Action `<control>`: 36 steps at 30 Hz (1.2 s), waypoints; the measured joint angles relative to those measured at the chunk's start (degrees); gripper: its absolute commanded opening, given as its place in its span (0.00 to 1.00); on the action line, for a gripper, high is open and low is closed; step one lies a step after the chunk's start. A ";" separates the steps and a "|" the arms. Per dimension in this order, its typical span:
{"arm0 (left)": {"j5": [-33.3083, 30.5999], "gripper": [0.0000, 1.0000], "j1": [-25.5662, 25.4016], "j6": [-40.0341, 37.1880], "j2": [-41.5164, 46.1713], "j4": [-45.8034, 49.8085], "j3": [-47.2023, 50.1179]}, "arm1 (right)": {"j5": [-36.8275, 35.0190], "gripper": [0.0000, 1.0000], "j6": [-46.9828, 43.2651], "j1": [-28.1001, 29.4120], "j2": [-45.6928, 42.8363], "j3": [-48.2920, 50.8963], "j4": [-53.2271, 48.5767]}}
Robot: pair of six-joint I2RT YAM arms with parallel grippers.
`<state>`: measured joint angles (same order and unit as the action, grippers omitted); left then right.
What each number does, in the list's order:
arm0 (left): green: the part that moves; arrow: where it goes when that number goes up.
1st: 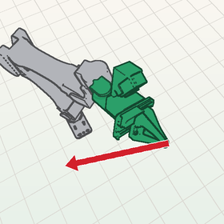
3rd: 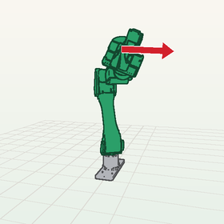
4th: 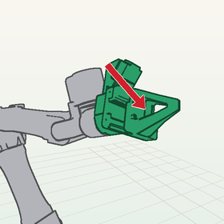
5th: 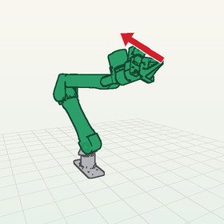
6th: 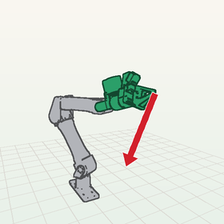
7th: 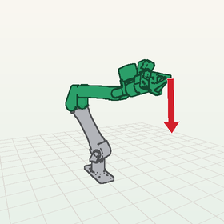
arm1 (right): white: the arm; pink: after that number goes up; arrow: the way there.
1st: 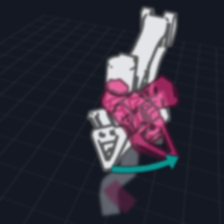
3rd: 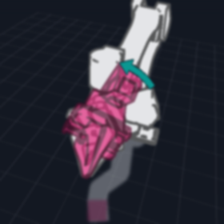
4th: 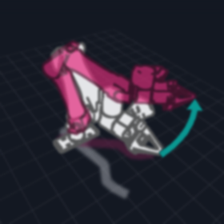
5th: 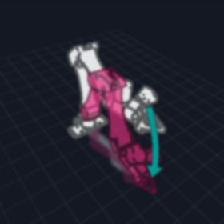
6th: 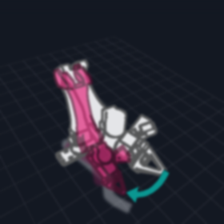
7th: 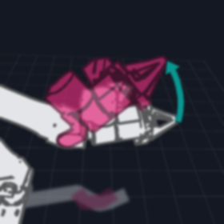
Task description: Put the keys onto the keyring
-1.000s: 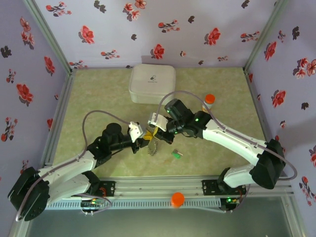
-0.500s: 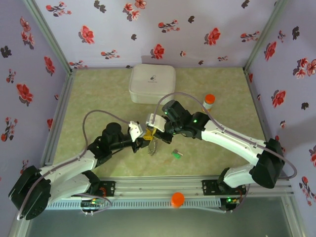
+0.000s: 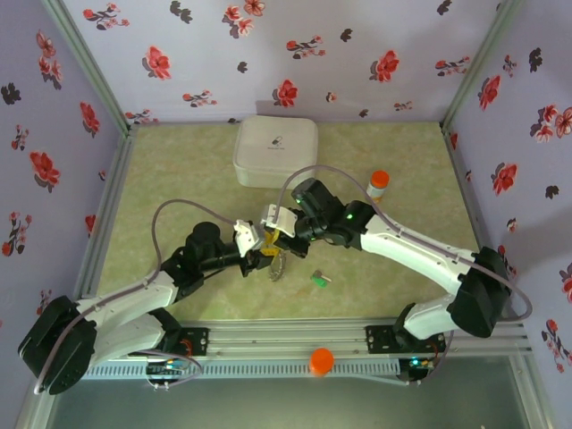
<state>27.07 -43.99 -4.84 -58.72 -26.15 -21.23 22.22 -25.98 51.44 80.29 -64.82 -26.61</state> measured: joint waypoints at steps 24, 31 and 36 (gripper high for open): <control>0.42 0.00 0.50 -2.64 4.44 1.70 0.83 | 3.26 0.53 3.15 -1.64 -5.88 4.94 5.40; 0.37 0.00 0.50 -4.33 4.79 0.76 0.85 | -6.91 0.60 2.21 -3.48 -20.02 13.75 10.51; 0.42 0.00 0.50 -4.98 4.81 -0.22 1.09 | -8.94 0.58 0.87 -2.25 -17.09 15.06 10.56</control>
<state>27.49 -43.48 -9.82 -53.91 -26.37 -20.14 13.28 -25.10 49.19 63.20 -49.76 -16.05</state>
